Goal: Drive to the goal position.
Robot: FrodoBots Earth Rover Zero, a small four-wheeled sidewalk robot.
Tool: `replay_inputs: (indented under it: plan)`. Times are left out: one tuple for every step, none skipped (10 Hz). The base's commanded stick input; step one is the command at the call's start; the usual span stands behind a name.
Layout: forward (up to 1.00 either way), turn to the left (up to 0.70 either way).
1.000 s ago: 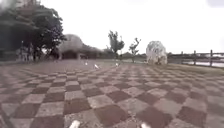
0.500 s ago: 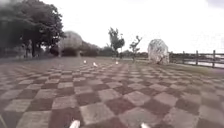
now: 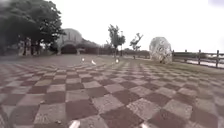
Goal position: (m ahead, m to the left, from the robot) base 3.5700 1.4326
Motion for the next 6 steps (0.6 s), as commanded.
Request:
replay_inputs:
  plan:
    - [0.70,0.27]
    - [0.70,0.27]
    - [0.70,0.27]
    - [0.70,0.27]
    - [0.70,0.27]
    - [0.70,0.27]
